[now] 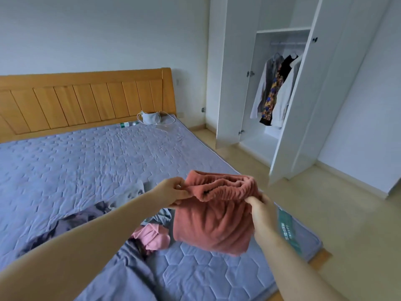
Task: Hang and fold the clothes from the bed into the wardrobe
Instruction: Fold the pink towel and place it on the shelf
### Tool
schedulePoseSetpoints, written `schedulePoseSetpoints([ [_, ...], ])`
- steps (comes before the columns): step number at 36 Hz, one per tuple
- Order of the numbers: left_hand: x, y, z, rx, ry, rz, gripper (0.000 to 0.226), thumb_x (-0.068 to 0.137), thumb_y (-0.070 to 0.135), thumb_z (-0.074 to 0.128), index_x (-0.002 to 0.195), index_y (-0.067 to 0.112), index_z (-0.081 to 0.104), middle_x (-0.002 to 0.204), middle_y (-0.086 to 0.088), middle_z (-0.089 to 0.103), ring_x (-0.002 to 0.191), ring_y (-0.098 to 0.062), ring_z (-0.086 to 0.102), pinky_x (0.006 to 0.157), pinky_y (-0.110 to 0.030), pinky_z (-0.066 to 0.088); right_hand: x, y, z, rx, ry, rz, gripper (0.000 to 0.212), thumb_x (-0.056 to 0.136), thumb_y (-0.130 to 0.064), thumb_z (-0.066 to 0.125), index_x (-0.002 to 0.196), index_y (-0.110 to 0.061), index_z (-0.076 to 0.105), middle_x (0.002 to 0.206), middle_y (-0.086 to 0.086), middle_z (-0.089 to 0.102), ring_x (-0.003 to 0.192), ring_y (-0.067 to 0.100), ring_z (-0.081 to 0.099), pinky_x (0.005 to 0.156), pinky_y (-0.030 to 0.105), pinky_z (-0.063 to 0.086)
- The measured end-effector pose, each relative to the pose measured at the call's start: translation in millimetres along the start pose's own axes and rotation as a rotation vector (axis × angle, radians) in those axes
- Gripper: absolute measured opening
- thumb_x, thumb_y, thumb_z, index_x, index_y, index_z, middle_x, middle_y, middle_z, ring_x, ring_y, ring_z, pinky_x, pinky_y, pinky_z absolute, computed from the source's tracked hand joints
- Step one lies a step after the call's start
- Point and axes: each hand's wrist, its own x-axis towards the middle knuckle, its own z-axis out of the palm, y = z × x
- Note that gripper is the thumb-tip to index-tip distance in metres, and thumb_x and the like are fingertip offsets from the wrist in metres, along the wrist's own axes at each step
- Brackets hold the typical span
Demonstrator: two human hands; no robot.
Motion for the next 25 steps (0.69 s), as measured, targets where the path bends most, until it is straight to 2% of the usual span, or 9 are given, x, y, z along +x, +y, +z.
schedulePoseSetpoints([
  [2,4.0,-10.0,7.0,-0.012,0.015,-0.022,0.027,0.088,0.004,0.062,0.073,0.015,0.042,0.065,0.000,0.041,0.054,-0.010,0.043,0.053,-0.022,0.049,2.8,12.3,-2.8,-0.011,-0.023,0.016,0.003,0.077,-0.007,0.063,0.077,-0.010,0.062,0.069,0.005,0.061,0.068,0.024,0.052,0.059,0.030,0.038],
  [6,18.5,-23.7,19.4,-0.040,0.042,-0.065,0.024,0.087,0.003,0.061,0.074,0.015,0.045,0.066,-0.002,0.044,0.056,-0.013,0.046,0.051,-0.021,0.047,17.6,32.4,-5.1,-0.038,-0.049,0.021,0.006,0.079,-0.008,0.065,0.081,-0.013,0.064,0.078,0.007,0.064,0.074,0.023,0.054,0.068,0.029,0.038],
  [10,40.3,-39.8,28.1,-0.021,0.100,-0.131,0.022,0.084,0.001,0.063,0.073,0.015,0.049,0.060,0.000,0.046,0.049,-0.010,0.046,0.043,-0.018,0.044,37.2,51.2,-3.2,-0.055,-0.100,0.072,0.015,0.080,-0.008,0.067,0.072,-0.019,0.060,0.067,0.000,0.059,0.065,0.021,0.050,0.068,0.033,0.042],
  [14,69.1,-50.5,37.4,0.054,0.202,-0.188,0.020,0.081,0.006,0.066,0.071,0.016,0.052,0.064,0.001,0.044,0.055,-0.012,0.046,0.043,-0.018,0.043,67.6,67.7,0.6,-0.049,-0.183,0.136,0.016,0.081,-0.005,0.065,0.072,-0.018,0.061,0.065,0.000,0.057,0.059,0.017,0.048,0.060,0.028,0.039],
  [16,82.6,-54.9,40.6,0.062,0.216,-0.221,0.017,0.081,0.008,0.068,0.072,0.015,0.055,0.060,0.000,0.043,0.049,-0.011,0.045,0.042,-0.017,0.041,84.4,75.3,3.6,-0.060,-0.216,0.170,0.016,0.081,-0.003,0.064,0.074,-0.017,0.061,0.063,0.000,0.055,0.055,0.016,0.046,0.057,0.027,0.037],
  [19,102.9,-63.1,43.8,0.023,0.195,-0.285,0.011,0.084,0.008,0.064,0.079,0.009,0.054,0.055,-0.003,0.036,0.031,-0.009,0.032,0.034,-0.013,0.030,110.2,86.1,9.9,-0.101,-0.263,0.205,0.016,0.082,-0.004,0.064,0.071,-0.014,0.060,0.055,0.000,0.050,0.045,0.015,0.042,0.049,0.026,0.034],
  [22,123.6,-66.6,46.5,-0.010,0.215,-0.337,0.010,0.086,0.013,0.063,0.078,0.014,0.057,0.048,0.000,0.038,0.032,-0.010,0.035,0.035,-0.016,0.036,135.3,94.3,18.2,-0.146,-0.299,0.220,0.013,0.082,-0.008,0.065,0.072,-0.015,0.060,0.055,0.001,0.051,0.041,0.015,0.042,0.045,0.025,0.035],
  [25,140.8,-65.7,50.2,-0.007,0.243,-0.368,0.007,0.088,0.017,0.061,0.083,0.021,0.058,0.055,0.000,0.046,0.041,-0.010,0.045,0.043,-0.019,0.046,155.0,99.9,26.6,-0.157,-0.315,0.235,0.010,0.083,-0.012,0.065,0.075,-0.017,0.061,0.060,0.002,0.054,0.042,0.014,0.044,0.039,0.020,0.037],
])
